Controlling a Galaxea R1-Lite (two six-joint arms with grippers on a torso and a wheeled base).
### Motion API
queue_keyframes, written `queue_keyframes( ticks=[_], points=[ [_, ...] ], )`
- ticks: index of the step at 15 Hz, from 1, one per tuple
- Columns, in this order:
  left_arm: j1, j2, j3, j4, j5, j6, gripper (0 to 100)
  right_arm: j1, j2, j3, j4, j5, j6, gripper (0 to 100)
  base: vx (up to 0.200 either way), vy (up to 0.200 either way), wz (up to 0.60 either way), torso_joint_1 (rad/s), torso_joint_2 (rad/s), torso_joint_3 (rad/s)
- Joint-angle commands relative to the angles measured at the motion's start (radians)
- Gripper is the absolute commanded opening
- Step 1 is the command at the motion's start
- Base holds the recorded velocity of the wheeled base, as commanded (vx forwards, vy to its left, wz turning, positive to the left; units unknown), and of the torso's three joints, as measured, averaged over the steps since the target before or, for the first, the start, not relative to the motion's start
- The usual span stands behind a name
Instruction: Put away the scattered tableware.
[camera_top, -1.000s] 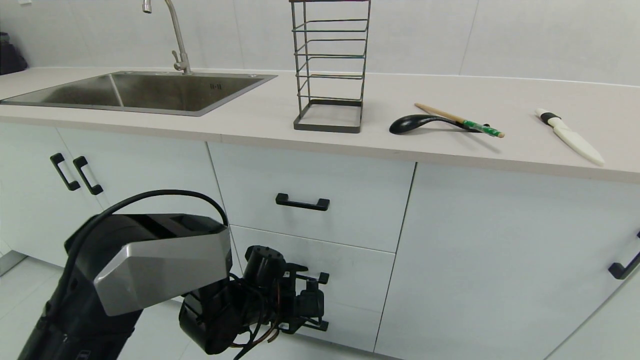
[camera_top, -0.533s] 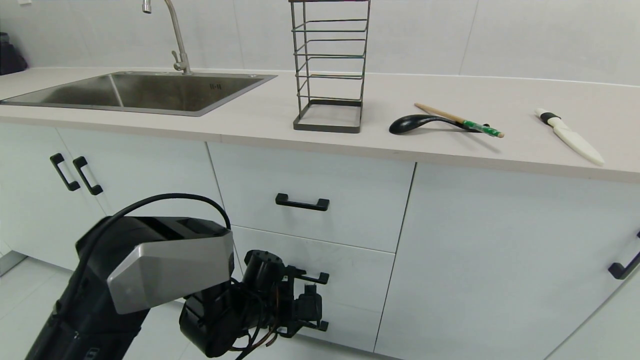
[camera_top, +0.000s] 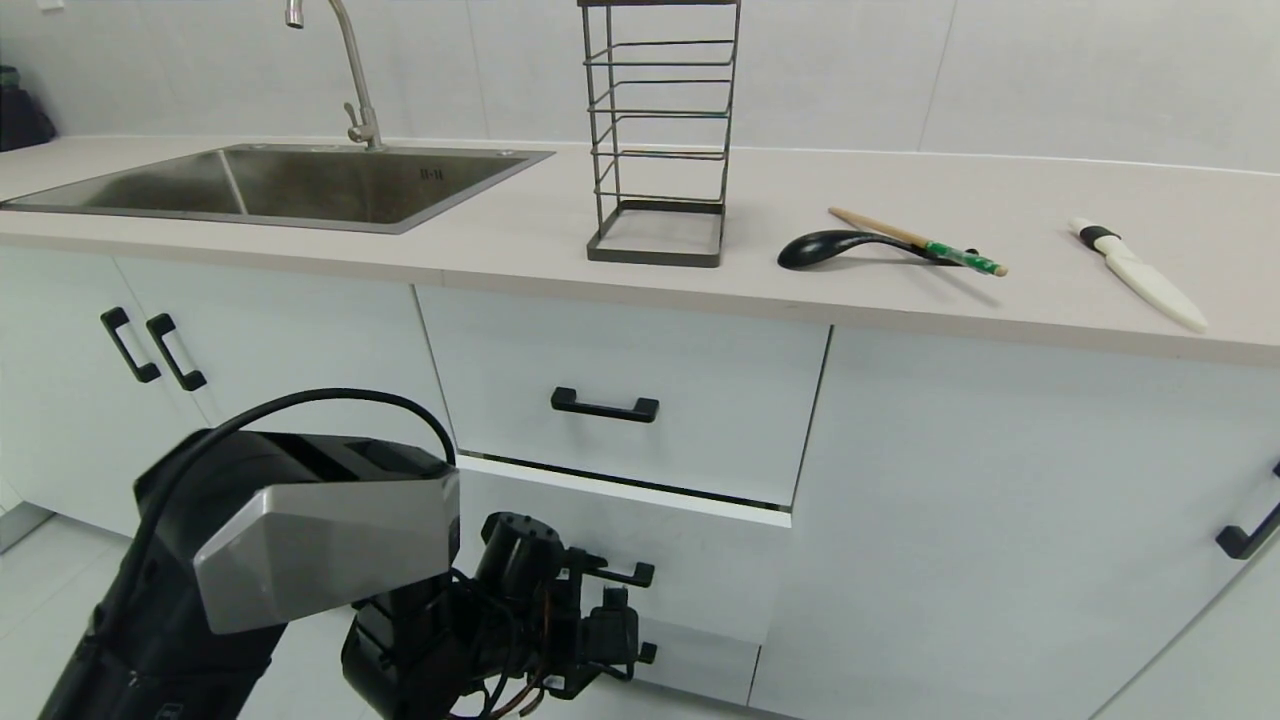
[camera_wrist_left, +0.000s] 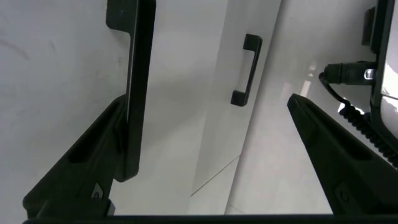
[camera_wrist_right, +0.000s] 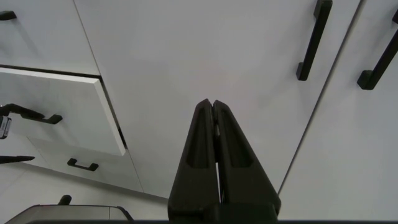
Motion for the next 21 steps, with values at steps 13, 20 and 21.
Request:
queue_keyframes(
  ticks=[13, 20, 21],
  points=[
    [-0.003, -0.196, 0.185, -0.015, -0.003, -0.022, 100, 0.000, 0.002, 0.000, 0.000, 0.000, 0.000, 0, 0.000, 0.000, 0.00, 0.000, 0.00, 0.000],
    [-0.022, -0.613, 0.361, -0.053, -0.003, -0.137, 100, 0.000, 0.002, 0.000, 0.000, 0.000, 0.000, 0, 0.000, 0.000, 0.00, 0.000, 0.00, 0.000],
    [-0.016, -0.628, 0.364, -0.051, -0.005, -0.144, 100, 0.000, 0.002, 0.000, 0.000, 0.000, 0.000, 0, 0.000, 0.000, 0.00, 0.000, 0.00, 0.000]
  ],
)
